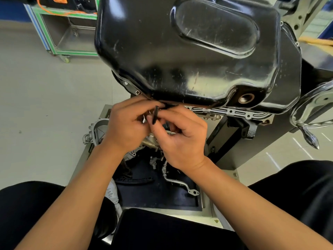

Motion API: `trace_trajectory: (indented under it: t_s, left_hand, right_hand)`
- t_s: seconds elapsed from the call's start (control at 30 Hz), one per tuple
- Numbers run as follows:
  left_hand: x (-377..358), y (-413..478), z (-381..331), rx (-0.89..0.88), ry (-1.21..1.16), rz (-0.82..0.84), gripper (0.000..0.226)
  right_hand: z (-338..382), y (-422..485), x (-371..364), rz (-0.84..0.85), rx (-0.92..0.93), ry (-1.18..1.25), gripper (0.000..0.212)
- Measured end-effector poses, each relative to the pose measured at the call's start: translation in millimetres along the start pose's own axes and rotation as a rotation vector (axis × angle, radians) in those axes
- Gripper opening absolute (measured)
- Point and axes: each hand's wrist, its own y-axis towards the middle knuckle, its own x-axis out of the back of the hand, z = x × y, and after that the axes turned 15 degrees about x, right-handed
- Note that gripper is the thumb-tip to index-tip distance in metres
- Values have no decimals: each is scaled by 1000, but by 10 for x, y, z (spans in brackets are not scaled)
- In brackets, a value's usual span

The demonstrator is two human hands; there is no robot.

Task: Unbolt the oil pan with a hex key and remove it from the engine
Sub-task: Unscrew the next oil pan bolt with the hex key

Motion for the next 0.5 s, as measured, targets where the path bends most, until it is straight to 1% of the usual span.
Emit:
trace_trajectory:
  t_s: [0.07,0.13,0.27,0.33,0.4,0.47,0.5]
  left_hand:
    - [27,-14,37,-42,10,42,24]
    - [55,-17,72,-47,-3,42,23]
    - [18,-17,68,-11,3,-16,11]
    - [-22,-29,49,24,14,-49,12]
    - [-47,-45,54,-5,25,-59,15]
    - [-50,-66,59,-74,50,-71,16]
    - [-48,-69,46,-93,49,-84,20]
  right_hand:
    - [0,6,6,2,7,-5,12]
    - [10,14,-1,4,8,-5,12]
    - [27,-5,-12,7,13,-9,16]
    - [26,-19,-8,8,19,2,15]
    - [19,-11,2,9,21,12,13]
    - [7,-2,11,10,24,0,13]
    - [1,1,14,9,26,-11,14]
